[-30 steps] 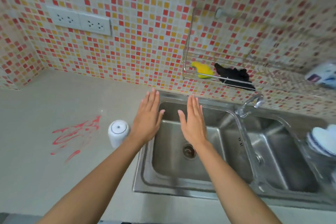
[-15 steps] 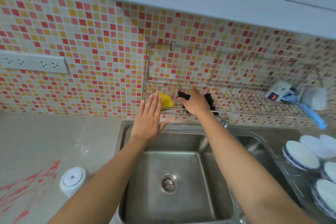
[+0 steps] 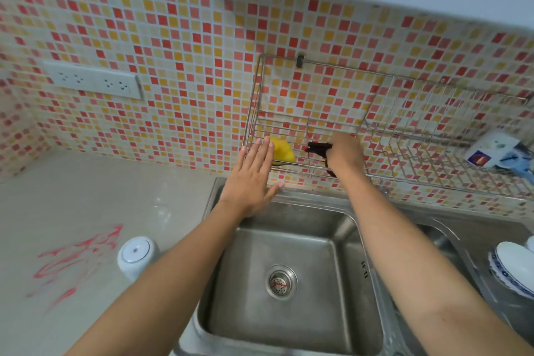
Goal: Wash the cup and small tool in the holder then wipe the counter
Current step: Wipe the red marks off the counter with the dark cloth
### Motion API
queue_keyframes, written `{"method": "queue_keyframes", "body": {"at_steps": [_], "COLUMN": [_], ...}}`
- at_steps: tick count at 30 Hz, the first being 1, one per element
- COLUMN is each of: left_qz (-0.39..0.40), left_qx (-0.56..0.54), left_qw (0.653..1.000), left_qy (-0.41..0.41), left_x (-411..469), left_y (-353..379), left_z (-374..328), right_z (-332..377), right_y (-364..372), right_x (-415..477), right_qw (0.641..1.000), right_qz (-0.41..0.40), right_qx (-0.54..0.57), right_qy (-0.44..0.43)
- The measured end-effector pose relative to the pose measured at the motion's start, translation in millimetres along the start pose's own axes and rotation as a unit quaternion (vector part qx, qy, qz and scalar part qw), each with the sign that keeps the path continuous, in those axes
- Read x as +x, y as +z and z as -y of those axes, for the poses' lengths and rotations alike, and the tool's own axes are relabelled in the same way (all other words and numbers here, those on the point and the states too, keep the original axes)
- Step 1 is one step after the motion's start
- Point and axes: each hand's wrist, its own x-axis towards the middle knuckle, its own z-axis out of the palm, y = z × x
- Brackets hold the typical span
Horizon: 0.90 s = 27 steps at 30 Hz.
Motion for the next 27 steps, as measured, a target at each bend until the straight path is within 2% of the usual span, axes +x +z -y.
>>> {"method": "queue_keyframes", "body": {"at_steps": [4,7,9,11,13,16,21,25,27], "left_qz": [0.004,-0.018,-0.03,-0.021,0.003,0.041,0.09,0.081,0.065], "left_qx": [-0.082,-0.155,-0.163,-0.161,-0.166,-0.188,-0.286,-0.407,-0.435], "left_qw": [0.997,0.987,0.983,0.979,0.973,0.965,0.939,0.894,0.883], "left_qy": [0.007,-0.04,-0.077,-0.121,-0.159,-0.177,-0.167,-0.167,-0.163], "left_x": [-12.5,-51.7,-86.9,-123.0,-155.8,-189.4,-222.6,-238.6,-241.9], "left_y": [-14.1,-18.2,-14.0,-4.5,7.7,30.7,63.5,80.9,91.8], "left_z": [5.5,30.1,58.6,91.6,122.5,156.9,181.3,193.0,200.1], "right_z": [0.4,14.7,32.0,52.2,71.0,94.2,133.2,169.8,181.6], "right_y": [-8.8,-24.6,-40.3,-53.8,-51.1,-0.5,130.7,192.1,217.4], "right_x": [-15.7,-40.0,-64.5,-94.5,-128.2,-174.1,-245.1,-294.1,-311.6], "right_qw": [0.986,0.958,0.937,0.926,0.92,0.937,0.958,0.973,0.978], "right_qz": [-0.09,-0.165,-0.214,-0.225,-0.199,-0.106,0.073,0.116,0.127], "right_qx": [0.137,0.224,0.255,0.27,0.288,0.28,0.273,0.199,0.167], "right_qy": [0.001,-0.065,-0.105,-0.135,-0.176,-0.178,-0.04,-0.003,-0.005]}}
